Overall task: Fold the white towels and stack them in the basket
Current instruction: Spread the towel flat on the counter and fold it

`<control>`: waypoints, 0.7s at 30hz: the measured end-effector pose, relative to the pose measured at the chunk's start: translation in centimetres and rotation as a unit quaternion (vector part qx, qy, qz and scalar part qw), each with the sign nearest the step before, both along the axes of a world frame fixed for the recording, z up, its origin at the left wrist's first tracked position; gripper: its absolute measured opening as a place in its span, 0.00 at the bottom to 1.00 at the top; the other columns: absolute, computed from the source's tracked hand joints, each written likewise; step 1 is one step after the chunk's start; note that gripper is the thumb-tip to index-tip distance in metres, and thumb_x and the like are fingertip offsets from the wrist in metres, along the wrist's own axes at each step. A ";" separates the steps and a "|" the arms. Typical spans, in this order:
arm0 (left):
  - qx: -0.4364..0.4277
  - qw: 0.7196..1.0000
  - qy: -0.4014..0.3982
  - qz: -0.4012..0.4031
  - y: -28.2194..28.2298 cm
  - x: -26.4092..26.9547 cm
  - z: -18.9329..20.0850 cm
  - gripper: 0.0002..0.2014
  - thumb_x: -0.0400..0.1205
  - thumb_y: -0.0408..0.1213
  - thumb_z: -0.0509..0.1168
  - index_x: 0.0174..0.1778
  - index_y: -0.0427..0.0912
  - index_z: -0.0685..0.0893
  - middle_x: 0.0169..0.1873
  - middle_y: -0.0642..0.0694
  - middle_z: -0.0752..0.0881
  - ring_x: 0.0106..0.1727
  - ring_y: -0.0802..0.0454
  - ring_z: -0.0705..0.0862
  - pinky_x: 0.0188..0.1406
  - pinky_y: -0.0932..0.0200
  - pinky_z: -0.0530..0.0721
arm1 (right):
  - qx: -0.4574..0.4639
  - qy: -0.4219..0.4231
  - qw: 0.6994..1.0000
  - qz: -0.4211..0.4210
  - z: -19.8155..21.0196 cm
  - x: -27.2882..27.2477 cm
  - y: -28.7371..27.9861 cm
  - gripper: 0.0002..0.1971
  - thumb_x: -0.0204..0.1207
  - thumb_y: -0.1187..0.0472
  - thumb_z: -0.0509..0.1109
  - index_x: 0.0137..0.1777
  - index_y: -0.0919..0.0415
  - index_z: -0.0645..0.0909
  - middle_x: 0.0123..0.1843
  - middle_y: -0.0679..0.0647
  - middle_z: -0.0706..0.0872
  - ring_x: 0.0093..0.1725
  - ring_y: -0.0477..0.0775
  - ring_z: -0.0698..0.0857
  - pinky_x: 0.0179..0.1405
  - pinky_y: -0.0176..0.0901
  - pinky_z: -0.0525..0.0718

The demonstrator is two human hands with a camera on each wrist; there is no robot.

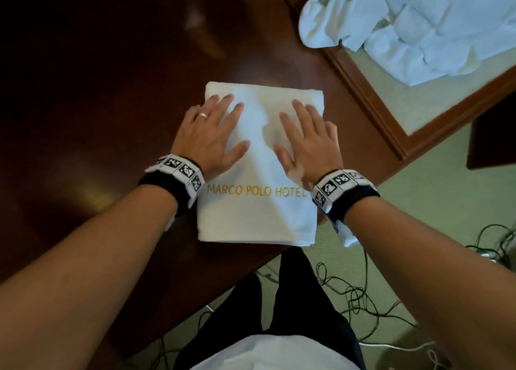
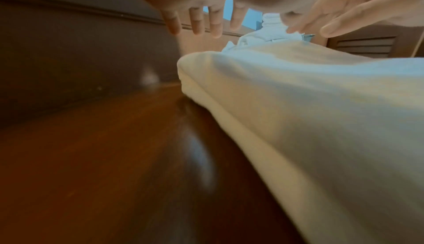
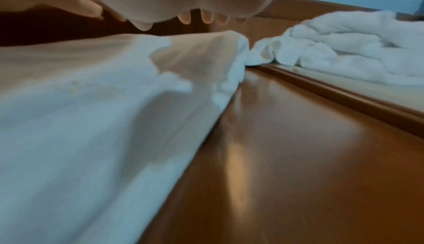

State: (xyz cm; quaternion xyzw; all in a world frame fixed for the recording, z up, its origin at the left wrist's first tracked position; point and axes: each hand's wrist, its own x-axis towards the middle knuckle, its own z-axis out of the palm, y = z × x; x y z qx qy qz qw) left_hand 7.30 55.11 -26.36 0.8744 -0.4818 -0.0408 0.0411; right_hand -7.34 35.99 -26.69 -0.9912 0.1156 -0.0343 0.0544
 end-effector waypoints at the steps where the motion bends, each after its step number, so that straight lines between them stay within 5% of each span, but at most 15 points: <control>1: 0.027 1.000 0.012 0.002 -0.9 0.2 -0.2 0.38 0.84 0.65 0.49 0.86 0.45 0.61 0.86 0.40 0.63 0.84 0.37 0.64 0.77 0.36 0.64 | -0.006 0.028 0.999 0.014 -0.2 1.2 0.1 0.31 0.83 0.42 0.57 0.83 0.56 0.67 0.86 0.61 0.61 0.83 0.66 0.64 0.69 0.63 0.68; 5: 0.117 0.992 0.051 0.024 -0.4 0.5 -2.9 0.39 0.84 0.69 0.38 0.89 0.53 0.45 0.89 0.51 0.41 0.89 0.49 0.43 0.83 0.35 0.49 | 0.007 0.124 0.992 0.028 -2.5 0.7 -1.3 0.33 0.86 0.37 0.44 0.88 0.52 0.51 0.90 0.54 0.45 0.88 0.57 0.47 0.80 0.69 0.58; 10: 0.088 0.990 0.084 0.074 1.5 -0.9 -3.3 0.38 0.85 0.68 0.41 0.89 0.55 0.45 0.89 0.52 0.39 0.89 0.47 0.42 0.83 0.34 0.49 | 0.069 0.121 0.990 -0.035 -2.7 -2.4 -1.3 0.33 0.87 0.40 0.45 0.88 0.56 0.50 0.90 0.53 0.44 0.88 0.54 0.46 0.80 0.67 0.58; 13: 0.080 0.974 0.124 0.170 2.9 -3.3 -2.7 0.41 0.85 0.67 0.49 0.89 0.50 0.46 0.89 0.46 0.45 0.87 0.40 0.50 0.80 0.35 0.55 | 0.116 0.119 0.978 -0.124 -2.1 -4.4 0.3 0.33 0.86 0.40 0.53 0.86 0.54 0.55 0.89 0.56 0.51 0.84 0.63 0.59 0.73 0.65 0.67; 15: 0.059 0.958 0.148 0.240 4.0 -5.5 -2.1 0.42 0.83 0.64 0.59 0.88 0.44 0.55 0.85 0.38 0.58 0.82 0.35 0.60 0.77 0.36 0.61 | 0.158 0.123 0.960 -0.195 -1.9 -6.1 1.3 0.35 0.84 0.40 0.57 0.86 0.54 0.55 0.82 0.59 0.65 0.74 0.66 0.71 0.66 0.64 0.72; 18: 0.029 0.940 0.154 0.303 5.0 -8.2 -1.2 0.36 0.79 0.62 0.67 0.76 0.41 0.72 0.71 0.35 0.76 0.70 0.33 0.72 0.67 0.38 0.71 | 0.217 0.153 0.932 -0.247 -1.7 -7.9 2.8 0.32 0.83 0.38 0.56 0.82 0.55 0.60 0.70 0.59 0.77 0.64 0.66 0.81 0.63 0.61 0.73; 21: 0.036 0.898 0.255 0.357 5.5 -9.0 -1.2 0.33 0.76 0.67 0.67 0.64 0.43 0.76 0.63 0.39 0.83 0.65 0.34 0.81 0.60 0.41 0.81 | 0.274 0.147 0.900 -0.305 -1.9 -8.6 4.3 0.32 0.77 0.32 0.61 0.72 0.53 0.69 0.64 0.58 0.82 0.62 0.66 0.83 0.60 0.59 0.78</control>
